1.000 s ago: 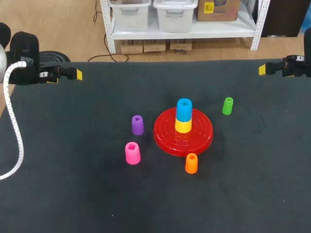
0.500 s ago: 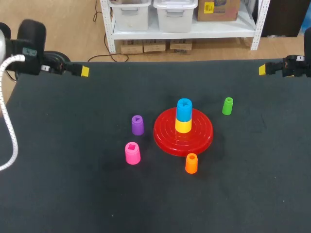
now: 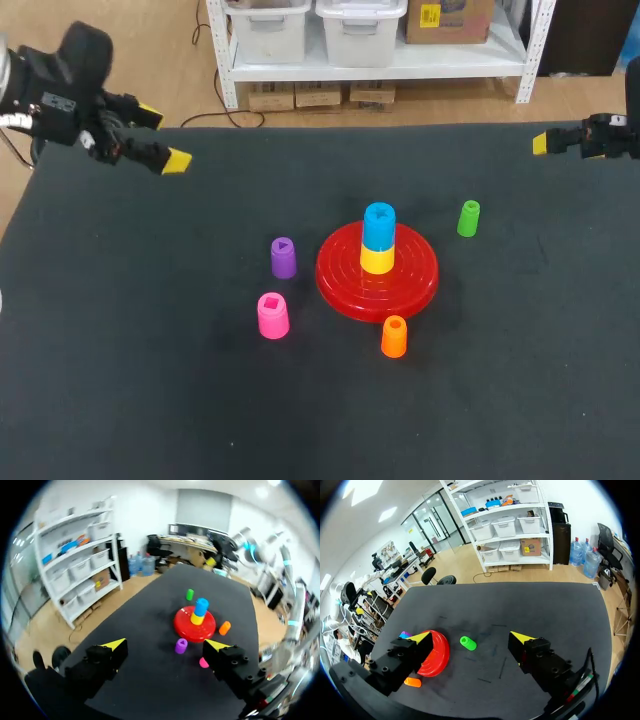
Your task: Pick up and stack the cylinders on the red base in this order: pink,purple,orange,green
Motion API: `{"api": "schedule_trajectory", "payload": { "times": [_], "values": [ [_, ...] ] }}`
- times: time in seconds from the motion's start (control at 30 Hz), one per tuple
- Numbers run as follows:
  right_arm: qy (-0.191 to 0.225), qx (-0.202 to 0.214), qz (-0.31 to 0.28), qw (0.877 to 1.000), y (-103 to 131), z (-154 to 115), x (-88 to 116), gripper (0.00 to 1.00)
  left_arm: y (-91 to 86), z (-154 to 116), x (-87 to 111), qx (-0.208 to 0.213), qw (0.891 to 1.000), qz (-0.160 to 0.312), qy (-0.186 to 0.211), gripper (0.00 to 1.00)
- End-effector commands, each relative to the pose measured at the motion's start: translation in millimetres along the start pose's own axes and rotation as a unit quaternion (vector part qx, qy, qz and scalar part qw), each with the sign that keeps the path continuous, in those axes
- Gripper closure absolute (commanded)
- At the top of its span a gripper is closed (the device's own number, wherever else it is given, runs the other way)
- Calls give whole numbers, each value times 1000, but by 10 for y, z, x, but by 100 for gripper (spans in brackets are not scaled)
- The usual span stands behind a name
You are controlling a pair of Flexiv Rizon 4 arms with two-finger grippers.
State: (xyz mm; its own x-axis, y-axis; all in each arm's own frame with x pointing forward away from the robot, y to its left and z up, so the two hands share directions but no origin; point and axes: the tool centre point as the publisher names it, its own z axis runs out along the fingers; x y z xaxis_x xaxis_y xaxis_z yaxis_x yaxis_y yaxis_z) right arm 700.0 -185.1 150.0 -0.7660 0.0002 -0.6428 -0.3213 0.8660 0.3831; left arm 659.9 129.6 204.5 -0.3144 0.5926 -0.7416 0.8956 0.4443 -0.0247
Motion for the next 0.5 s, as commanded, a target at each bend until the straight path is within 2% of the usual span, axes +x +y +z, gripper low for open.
{"api": "schedule_trajectory", "payload": {
  "times": [0.03,0.13,0.17,0.2,0.27,0.5],
  "values": [
    [0,0,0,1000,0,0,0,0,-56,78,20,73,957,274,60,0],
    [0,0,0,1000,0,0,0,0,-126,80,25,104,955,272,65,0],
    [0,0,0,1000,0,0,0,0,-147,80,21,113,958,256,59,0],
    [0,0,0,1000,0,0,0,0,-162,81,0,114,966,226,47,0],
    [0,0,0,1000,0,0,0,0,-134,85,-93,91,987,131,20,0],
    [0,0,0,1000,0,0,0,0,-134,85,-93,91,987,131,20,0]
  ]
}}
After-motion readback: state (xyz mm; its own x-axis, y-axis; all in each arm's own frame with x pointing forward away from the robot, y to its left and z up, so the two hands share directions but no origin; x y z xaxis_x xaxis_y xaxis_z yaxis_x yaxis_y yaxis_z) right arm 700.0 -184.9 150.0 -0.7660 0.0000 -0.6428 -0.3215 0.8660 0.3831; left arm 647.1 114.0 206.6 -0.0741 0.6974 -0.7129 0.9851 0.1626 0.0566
